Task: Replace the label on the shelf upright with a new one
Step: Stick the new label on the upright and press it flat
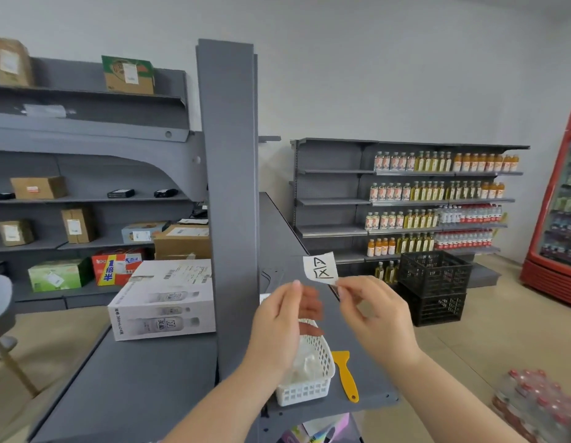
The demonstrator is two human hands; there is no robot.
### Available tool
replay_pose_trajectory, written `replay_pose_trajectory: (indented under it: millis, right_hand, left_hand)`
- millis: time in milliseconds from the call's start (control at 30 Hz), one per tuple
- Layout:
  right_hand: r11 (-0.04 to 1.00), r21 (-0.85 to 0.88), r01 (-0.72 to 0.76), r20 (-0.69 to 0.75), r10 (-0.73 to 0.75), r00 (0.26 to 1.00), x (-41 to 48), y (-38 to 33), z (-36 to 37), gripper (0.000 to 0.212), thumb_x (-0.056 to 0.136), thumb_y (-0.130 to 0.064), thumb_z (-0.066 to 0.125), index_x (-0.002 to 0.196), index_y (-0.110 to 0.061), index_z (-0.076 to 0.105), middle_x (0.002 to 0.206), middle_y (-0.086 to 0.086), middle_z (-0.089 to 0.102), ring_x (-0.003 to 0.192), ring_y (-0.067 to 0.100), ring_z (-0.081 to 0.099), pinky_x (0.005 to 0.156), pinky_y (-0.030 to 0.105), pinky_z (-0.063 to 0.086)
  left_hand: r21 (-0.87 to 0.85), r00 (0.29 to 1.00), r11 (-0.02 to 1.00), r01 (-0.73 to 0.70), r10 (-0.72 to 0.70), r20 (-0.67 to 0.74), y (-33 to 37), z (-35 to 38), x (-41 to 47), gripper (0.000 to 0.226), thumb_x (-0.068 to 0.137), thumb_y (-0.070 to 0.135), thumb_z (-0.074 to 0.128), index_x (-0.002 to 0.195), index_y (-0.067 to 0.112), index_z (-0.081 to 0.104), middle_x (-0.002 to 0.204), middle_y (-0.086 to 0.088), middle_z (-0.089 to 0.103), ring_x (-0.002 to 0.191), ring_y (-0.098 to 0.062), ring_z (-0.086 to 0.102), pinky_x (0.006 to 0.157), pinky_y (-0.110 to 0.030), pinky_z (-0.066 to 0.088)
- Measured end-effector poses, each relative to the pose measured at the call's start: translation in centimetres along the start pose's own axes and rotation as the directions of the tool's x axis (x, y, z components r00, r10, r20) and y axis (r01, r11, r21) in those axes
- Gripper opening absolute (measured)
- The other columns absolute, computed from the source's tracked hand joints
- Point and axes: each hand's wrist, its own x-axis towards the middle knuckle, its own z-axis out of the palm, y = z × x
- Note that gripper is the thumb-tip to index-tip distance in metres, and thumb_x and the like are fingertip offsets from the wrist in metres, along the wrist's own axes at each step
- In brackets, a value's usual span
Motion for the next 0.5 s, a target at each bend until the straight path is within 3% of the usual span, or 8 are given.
replay_pose_trajectory:
  millis: [233, 400, 500]
  right_hand:
    - [0.956, 0.031, 0.293, -0.147, -0.285, 0.947, 5.1, -2.8, -0.8, 0.018, 0.089, -0.011, 0.057, 0.091, -0.001, 0.071, 0.085, 0.007, 0.070, 0.075, 0.015, 0.062, 0.069, 0.024, 0.052]
    - [0.895, -0.031, 0.445, -0.150, -0.444, 0.883, 8.0, -5.3, -0.5, 0.015, 0.086, -0.005, 0.061, 0.092, 0.002, 0.072, 0.091, 0.007, 0.073, 0.076, 0.023, 0.065, 0.060, 0.032, 0.055]
    - [0.867, -0.047, 0.496, -0.156, -0.497, 0.854, 9.3, -6.4, 0.4, 0.014, 0.086, -0.005, 0.061, 0.089, 0.002, 0.072, 0.086, 0.007, 0.073, 0.073, 0.024, 0.065, 0.058, 0.034, 0.055]
  left_hand:
    - [0.024, 0.981, 0.981, -0.195, 0.195, 0.014, 8.8, -1.2, 0.3, 0.038, 0.101, 0.026, 0.038, 0.097, 0.003, 0.067, 0.079, -0.020, 0.073, 0.062, -0.024, 0.067, 0.056, -0.042, 0.058]
    - [0.103, 0.954, 0.952, -0.290, 0.296, -0.054, 13.0, -3.0, 0.0, 0.024, 0.096, 0.030, 0.049, 0.094, 0.014, 0.067, 0.080, -0.003, 0.077, 0.061, -0.018, 0.070, 0.052, -0.042, 0.059]
    - [0.109, 0.949, 0.950, -0.294, 0.304, -0.086, 14.4, -4.2, 0.2, 0.024, 0.095, 0.030, 0.053, 0.095, 0.008, 0.062, 0.076, -0.001, 0.077, 0.064, -0.018, 0.073, 0.045, -0.034, 0.059]
